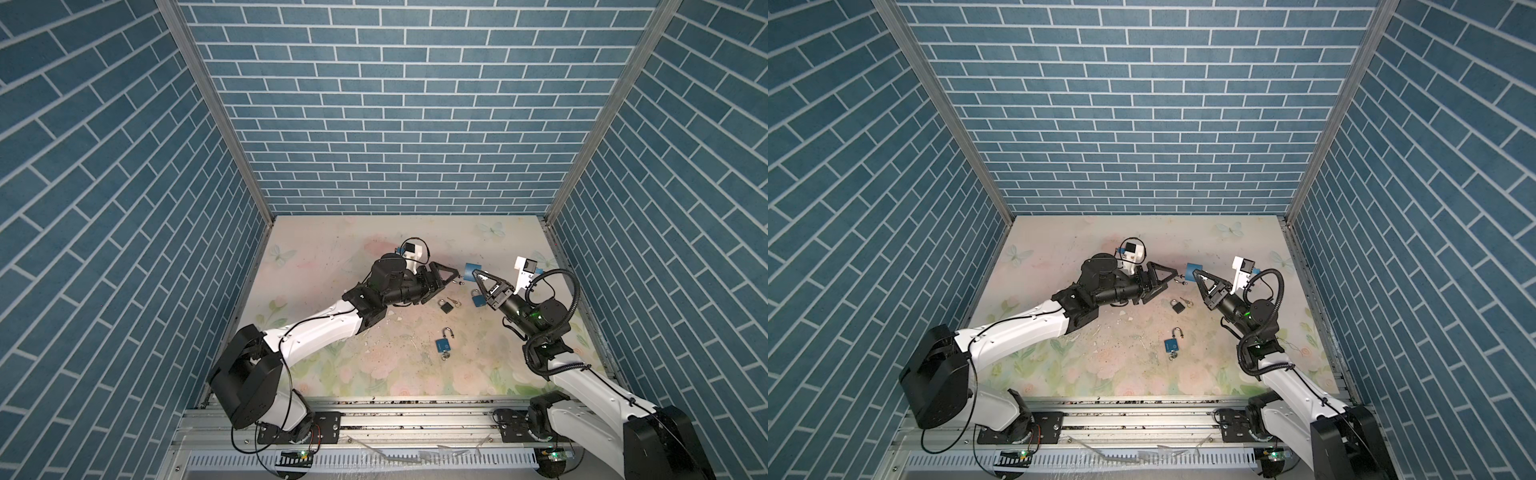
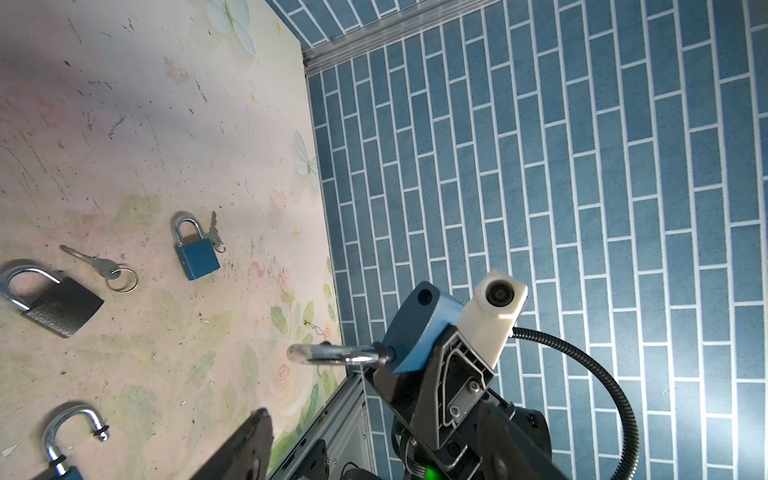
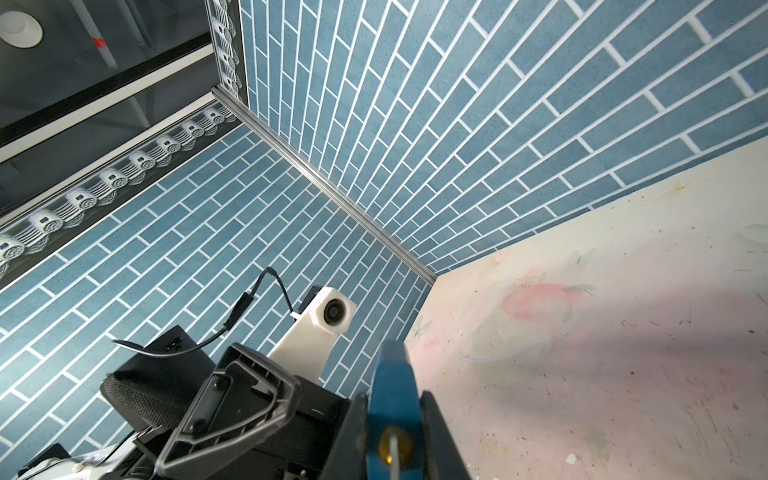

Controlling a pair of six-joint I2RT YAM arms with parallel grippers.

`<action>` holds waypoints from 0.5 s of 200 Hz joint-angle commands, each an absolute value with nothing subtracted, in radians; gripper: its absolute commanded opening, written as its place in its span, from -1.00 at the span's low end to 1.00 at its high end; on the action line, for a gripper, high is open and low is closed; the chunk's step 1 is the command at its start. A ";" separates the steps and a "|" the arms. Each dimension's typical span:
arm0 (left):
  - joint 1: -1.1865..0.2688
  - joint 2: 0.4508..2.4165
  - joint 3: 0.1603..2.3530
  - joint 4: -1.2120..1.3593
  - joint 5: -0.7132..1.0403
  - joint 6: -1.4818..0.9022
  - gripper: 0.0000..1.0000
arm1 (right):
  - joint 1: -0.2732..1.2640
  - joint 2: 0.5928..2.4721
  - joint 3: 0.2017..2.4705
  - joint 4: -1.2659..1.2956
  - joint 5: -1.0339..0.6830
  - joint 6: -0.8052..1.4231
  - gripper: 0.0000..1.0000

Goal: Lock with the key

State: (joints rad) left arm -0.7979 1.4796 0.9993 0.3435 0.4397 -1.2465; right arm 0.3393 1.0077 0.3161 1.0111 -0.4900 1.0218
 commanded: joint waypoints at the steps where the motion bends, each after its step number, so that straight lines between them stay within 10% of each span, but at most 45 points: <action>1: -0.804 1.469 0.995 0.357 0.432 -1.250 0.57 | 0.339 1.032 0.366 1.174 -0.513 1.043 -1.00; 100: -0.804 1.553 1.033 0.447 0.439 -1.266 0.51 | 0.354 1.082 0.378 1.240 -0.530 1.082 -1.00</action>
